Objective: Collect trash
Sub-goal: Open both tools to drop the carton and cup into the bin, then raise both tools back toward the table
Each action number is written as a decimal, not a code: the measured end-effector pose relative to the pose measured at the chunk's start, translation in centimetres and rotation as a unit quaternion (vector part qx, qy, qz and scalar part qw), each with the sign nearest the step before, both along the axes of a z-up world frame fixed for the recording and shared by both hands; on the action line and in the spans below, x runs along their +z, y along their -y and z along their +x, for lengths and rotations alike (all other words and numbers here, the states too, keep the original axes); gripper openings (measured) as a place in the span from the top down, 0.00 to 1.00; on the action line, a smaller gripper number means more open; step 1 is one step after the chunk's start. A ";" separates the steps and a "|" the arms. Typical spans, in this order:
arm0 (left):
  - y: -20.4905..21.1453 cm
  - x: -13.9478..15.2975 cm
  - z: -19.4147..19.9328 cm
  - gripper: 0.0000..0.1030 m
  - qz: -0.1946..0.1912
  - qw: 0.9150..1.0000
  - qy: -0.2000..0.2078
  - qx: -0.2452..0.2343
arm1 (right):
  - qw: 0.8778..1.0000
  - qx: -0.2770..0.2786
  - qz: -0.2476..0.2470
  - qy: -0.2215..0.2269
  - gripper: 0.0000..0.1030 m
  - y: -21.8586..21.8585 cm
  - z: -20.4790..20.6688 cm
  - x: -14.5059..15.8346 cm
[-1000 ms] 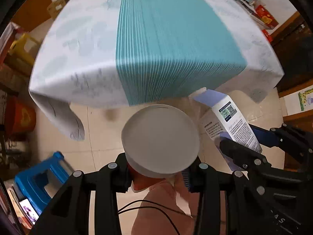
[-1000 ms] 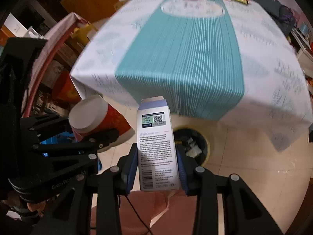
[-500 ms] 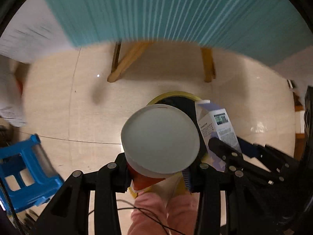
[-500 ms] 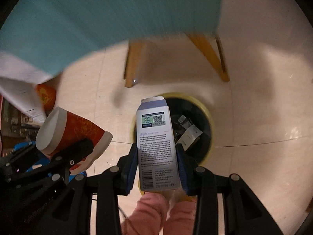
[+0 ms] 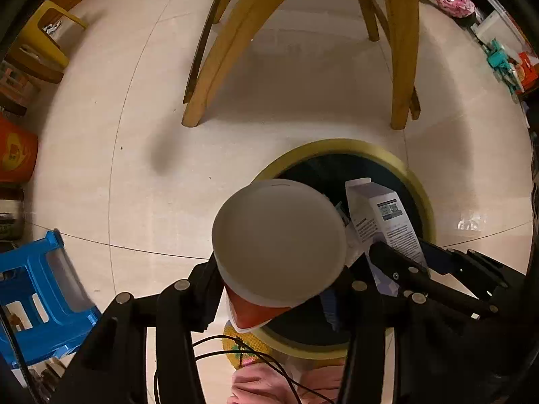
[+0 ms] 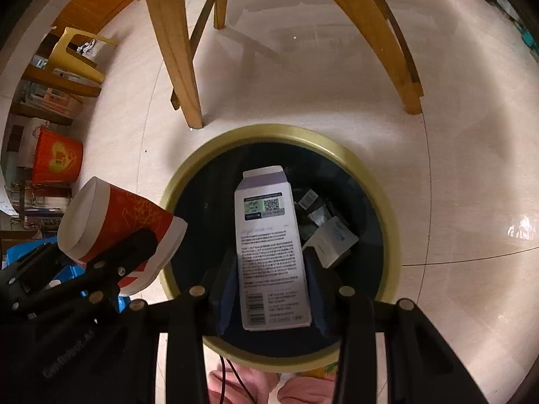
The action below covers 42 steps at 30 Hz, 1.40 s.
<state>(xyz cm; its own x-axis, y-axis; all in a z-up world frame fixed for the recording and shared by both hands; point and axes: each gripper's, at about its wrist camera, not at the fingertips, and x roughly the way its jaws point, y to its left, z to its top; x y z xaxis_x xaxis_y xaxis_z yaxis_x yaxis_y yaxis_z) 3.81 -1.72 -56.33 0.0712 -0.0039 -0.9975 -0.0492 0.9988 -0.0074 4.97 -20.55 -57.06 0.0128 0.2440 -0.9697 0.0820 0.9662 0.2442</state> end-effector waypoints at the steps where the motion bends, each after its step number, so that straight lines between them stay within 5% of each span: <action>1: -0.1 -0.2 -0.1 0.54 0.001 1.000 0.000 0.001 | 1.000 0.001 0.000 -0.001 0.62 0.1 0.0 -0.2; 8: -0.4 -1.3 0.0 0.48 0.007 1.000 -0.010 0.007 | 1.000 -0.002 0.000 -0.019 0.56 0.2 -0.1 -0.9; 15: -1.2 -1.5 0.1 0.21 0.006 0.999 -0.034 0.022 | 0.999 -0.023 0.006 -0.028 0.51 0.9 -0.5 -0.9; 21: -1.4 0.2 -0.6 0.20 -0.001 0.999 -0.039 0.021 | 0.999 -0.024 0.003 -0.025 0.51 0.8 -1.1 0.4; 28: -1.8 6.2 -2.0 0.20 -0.013 0.999 -0.026 0.030 | 0.999 -0.025 0.015 -0.030 0.51 0.2 -2.3 4.2; 42: -4.8 20.7 -5.5 0.20 -0.010 0.999 -0.027 0.042 | 0.998 -0.030 0.051 -0.029 0.51 -1.5 -4.4 18.5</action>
<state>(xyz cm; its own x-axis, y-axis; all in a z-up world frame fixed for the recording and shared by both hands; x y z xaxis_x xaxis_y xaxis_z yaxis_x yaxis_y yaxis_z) -1.74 3.06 -35.64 0.0174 -0.0199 -0.9997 -0.1345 0.9907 -0.0220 0.56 -19.07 -38.59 -0.0260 0.3419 -0.9394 0.1556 0.9296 0.3340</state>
